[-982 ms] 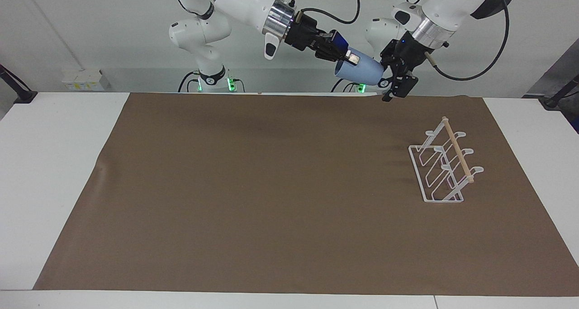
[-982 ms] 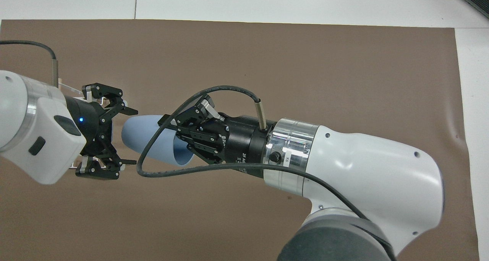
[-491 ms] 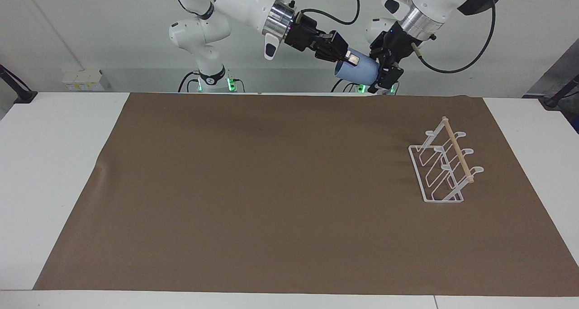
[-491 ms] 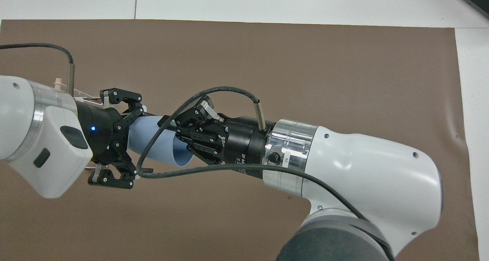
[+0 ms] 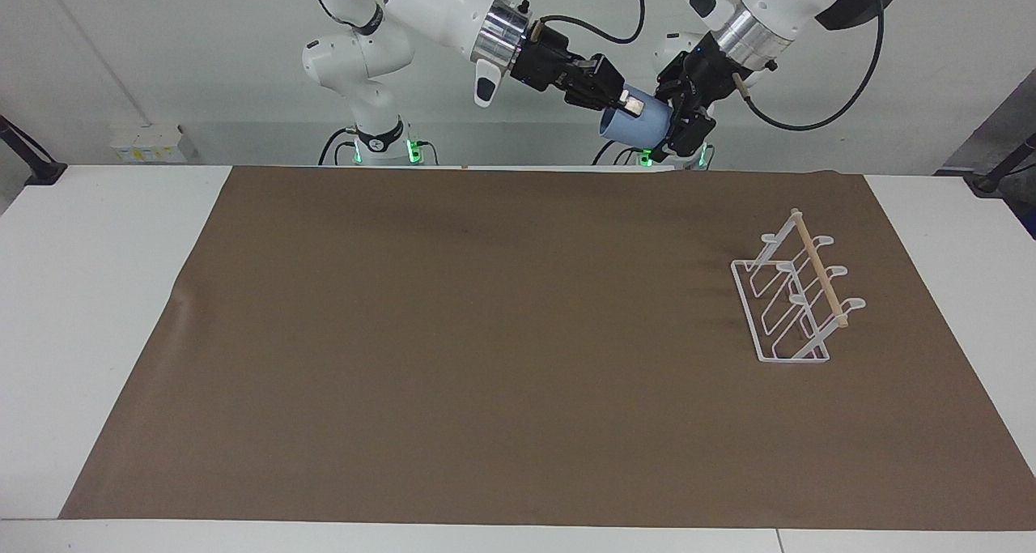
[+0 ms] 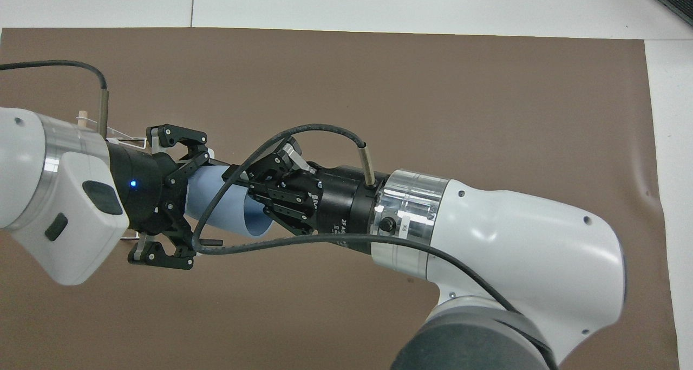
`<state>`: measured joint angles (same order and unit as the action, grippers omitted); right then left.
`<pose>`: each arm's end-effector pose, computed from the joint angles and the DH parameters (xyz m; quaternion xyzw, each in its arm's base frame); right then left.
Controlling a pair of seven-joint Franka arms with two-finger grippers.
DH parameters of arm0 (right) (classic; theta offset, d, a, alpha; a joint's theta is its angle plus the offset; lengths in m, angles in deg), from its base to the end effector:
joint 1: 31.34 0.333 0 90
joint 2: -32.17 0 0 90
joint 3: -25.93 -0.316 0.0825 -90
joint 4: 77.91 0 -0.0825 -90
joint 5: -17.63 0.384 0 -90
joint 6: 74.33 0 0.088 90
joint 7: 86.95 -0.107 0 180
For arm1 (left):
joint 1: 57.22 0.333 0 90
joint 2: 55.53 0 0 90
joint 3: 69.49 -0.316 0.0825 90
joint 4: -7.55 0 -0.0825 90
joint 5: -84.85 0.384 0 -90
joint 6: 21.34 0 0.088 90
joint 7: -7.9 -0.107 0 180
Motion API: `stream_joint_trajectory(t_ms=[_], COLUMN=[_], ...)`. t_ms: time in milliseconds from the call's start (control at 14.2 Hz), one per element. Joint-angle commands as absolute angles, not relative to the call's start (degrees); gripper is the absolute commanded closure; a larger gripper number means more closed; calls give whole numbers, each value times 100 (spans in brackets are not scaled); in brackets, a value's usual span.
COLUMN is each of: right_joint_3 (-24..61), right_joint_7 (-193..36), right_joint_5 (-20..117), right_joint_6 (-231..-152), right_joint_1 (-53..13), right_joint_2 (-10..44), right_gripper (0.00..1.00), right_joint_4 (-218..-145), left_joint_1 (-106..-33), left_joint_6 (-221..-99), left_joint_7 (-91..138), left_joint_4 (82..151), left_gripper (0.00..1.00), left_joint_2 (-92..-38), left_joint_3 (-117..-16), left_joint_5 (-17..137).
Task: Hang cup on cup holder
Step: 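Close the left gripper on the cup base held by the right gripper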
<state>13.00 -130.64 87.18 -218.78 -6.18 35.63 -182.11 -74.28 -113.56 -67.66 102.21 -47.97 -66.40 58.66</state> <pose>0.4696 0.3618 0.6395 -0.7499 0.3427 0.0786 0.5603 0.4682 -0.2228 0.6704 0.6525 -0.7229 0.1422 0.1773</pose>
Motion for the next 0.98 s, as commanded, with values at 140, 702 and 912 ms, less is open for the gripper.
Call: stream_joint_trajectory(t_ms=[140, 702, 912], right_joint_3=[1301, 1301, 1301], right_joint_7=[-13072, -13081, -13089], right_joint_5=[8829, 8812, 8803], right_joint_6=[-21996, -21996, -21996], right_joint_1=[-620, -620, -620], right_joint_2=[3604, 3604, 3604], right_gripper=[100, 95, 35], right_joint_4=[-18268, -18268, -18268], left_joint_1=[-7463, -7419, -7384], left_joint_6=[-11354, -11345, -11328], left_joint_7=[-6865, -6883, -6909], left_joint_4=[10256, 10264, 10273], left_gripper=[11, 100, 100], left_joint_2=[-4665, -4560, -4533], left_joint_3=[-6659, -6694, -6721], left_joint_5=[5707, 5698, 5716])
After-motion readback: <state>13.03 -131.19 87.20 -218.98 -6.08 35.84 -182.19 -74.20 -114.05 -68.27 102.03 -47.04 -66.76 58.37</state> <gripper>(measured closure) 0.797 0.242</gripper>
